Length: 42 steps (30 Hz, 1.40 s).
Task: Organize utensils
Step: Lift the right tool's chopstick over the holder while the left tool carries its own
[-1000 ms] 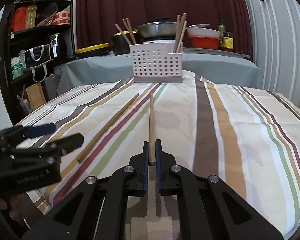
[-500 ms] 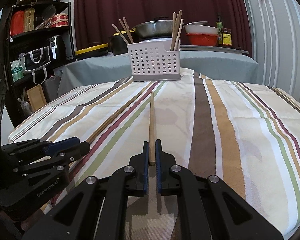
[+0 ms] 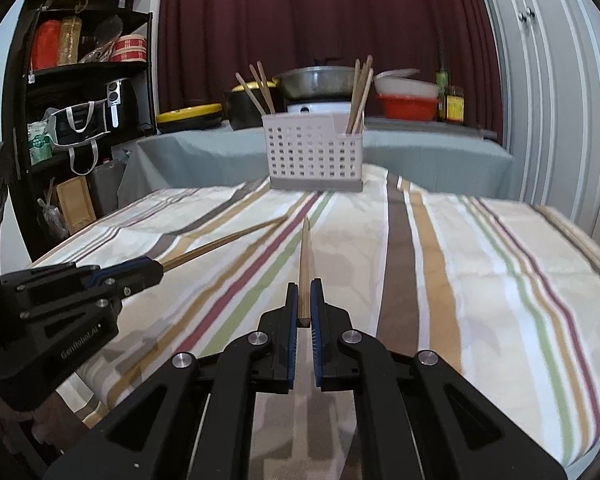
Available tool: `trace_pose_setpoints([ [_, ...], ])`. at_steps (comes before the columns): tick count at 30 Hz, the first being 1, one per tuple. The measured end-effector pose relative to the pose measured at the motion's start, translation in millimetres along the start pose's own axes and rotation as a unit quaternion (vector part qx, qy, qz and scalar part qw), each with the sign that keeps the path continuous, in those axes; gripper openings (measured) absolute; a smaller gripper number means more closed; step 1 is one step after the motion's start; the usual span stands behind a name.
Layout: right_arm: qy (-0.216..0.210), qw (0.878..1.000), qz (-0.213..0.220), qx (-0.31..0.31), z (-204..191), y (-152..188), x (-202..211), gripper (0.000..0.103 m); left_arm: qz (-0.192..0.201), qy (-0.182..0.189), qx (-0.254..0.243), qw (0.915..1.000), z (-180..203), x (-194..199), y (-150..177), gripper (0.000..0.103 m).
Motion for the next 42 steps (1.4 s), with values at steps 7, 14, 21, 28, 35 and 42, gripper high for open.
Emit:
trace_pose_setpoints([
  [7, 0.003, 0.999, 0.037, 0.008, -2, -27, 18, 0.007, 0.048, -0.013, -0.008, 0.9987, -8, 23, -25, 0.006],
  [14, 0.003, 0.998, 0.066, 0.005, 0, -54, 34, 0.007, 0.074, -0.014, -0.002, 0.9972, -17, 43, -46, 0.006],
  [21, 0.003, 0.996, 0.094, 0.004, 0, -85, 53, 0.007, 0.097, -0.016, 0.005, 0.9952, -31, 72, -70, 0.006],
  [28, 0.005, 0.995, 0.103, 0.007, -1, -108, 58, 0.007, 0.099, -0.026, 0.014, 0.9947, -52, 90, -91, 0.006],
  [35, 0.006, 0.995, 0.098, 0.008, 0, -123, 47, 0.007, 0.083, -0.019, 0.031, 0.9959, -68, 82, -105, 0.006],
  [42, 0.000, 0.995, 0.099, 0.010, -1, -140, 33, 0.007, 0.075, -0.013, 0.027, 0.9967, -78, 67, -120, 0.006],
])
Point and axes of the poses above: each gripper's, at about its wrist camera, not at the fingertips, and x roughly against the way its jaws point, z to its right, y to its underside, the point moved 7 cm from there along -x, roughly the way its jaws point, and after that the axes turned 8 degrees about -x, right-handed, at the moved point
